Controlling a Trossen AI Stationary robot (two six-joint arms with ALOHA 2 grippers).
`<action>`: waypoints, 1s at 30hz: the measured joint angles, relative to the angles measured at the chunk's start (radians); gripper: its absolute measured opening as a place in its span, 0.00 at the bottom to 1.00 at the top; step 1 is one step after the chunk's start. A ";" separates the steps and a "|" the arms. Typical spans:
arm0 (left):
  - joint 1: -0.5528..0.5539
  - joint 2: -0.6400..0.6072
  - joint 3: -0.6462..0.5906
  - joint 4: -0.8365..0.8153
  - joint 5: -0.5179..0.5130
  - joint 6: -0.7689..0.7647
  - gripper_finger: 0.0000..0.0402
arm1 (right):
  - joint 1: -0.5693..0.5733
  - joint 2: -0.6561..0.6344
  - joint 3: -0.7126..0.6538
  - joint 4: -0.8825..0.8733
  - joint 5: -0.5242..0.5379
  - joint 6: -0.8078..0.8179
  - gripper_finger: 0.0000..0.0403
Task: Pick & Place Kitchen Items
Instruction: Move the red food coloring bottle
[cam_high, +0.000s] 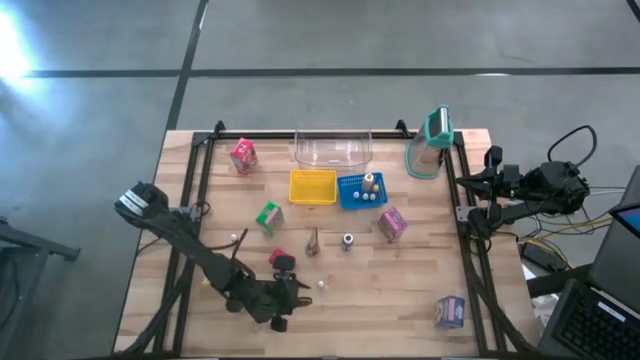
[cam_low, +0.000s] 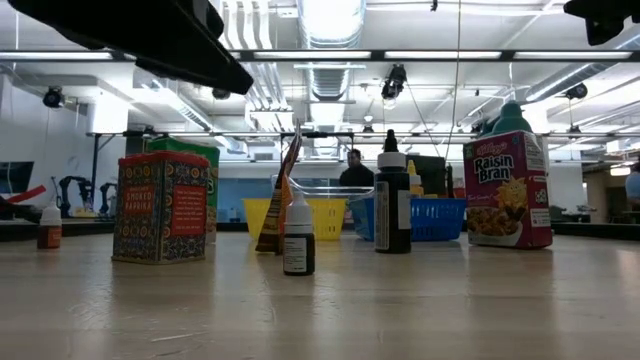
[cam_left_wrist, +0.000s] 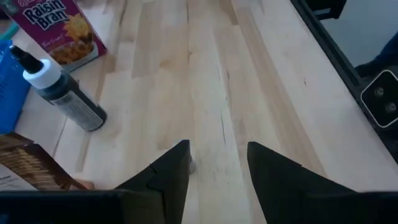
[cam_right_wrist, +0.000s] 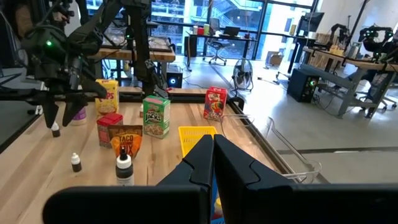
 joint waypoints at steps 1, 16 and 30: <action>0.001 0.000 -0.001 0.013 0.000 0.001 0.42 | 0.000 0.000 0.000 0.000 0.000 0.000 0.02; -0.004 0.077 -0.043 0.137 -0.061 0.017 0.42 | 0.000 0.000 0.000 0.000 0.000 0.000 0.02; -0.004 0.150 -0.043 0.138 -0.064 -0.099 0.42 | 0.000 0.000 0.000 0.000 0.000 0.000 0.02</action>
